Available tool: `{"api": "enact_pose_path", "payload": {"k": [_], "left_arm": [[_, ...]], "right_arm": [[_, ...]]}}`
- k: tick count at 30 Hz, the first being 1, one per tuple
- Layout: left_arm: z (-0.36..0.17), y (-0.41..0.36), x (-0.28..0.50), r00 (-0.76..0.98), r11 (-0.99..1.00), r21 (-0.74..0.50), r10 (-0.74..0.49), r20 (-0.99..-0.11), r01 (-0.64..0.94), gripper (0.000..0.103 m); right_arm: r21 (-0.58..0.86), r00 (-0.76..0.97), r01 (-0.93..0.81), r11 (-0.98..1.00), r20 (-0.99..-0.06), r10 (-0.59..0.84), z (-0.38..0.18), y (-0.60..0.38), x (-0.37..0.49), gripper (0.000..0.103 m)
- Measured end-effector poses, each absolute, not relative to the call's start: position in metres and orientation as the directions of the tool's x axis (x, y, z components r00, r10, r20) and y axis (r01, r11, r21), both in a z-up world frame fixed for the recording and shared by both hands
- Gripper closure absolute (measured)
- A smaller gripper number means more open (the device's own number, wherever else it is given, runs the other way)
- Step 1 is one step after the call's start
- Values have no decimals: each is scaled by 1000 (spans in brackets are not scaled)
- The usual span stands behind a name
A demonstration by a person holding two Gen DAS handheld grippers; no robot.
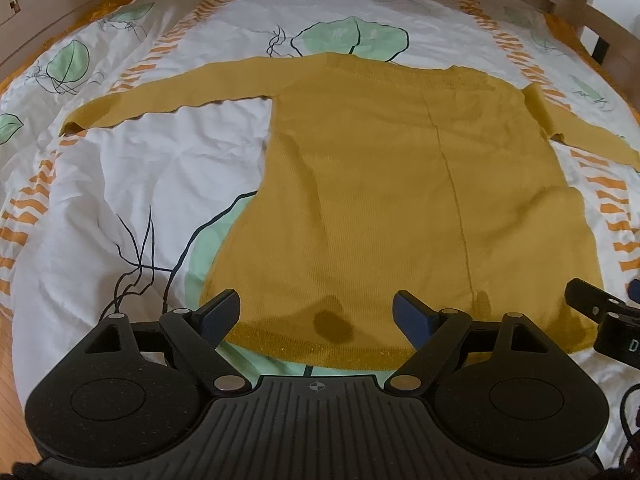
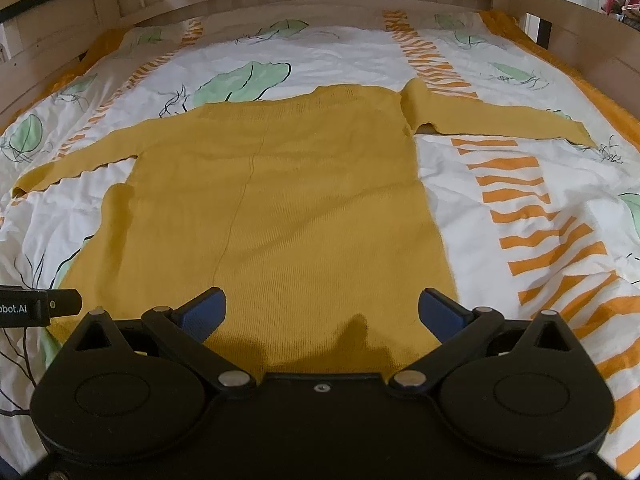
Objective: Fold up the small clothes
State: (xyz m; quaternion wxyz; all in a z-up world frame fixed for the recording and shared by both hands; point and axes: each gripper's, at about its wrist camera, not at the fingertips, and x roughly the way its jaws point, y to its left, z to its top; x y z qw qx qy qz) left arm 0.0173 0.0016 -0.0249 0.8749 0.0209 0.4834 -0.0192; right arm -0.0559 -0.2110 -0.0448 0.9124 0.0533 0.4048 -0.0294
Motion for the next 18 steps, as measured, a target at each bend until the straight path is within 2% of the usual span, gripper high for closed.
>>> {"api": "enact_pose_path", "payload": {"k": [12, 18], "left_arm": [[-26, -2, 21, 524, 998, 26, -6, -851, 53, 20], [-23, -8, 27, 545, 997, 33, -13, -838, 74, 20]], "right_arm": [[101, 665, 98, 990, -747, 10, -47, -216, -54, 0], [185, 655, 98, 978, -752, 76, -51, -231, -49, 0]]}}
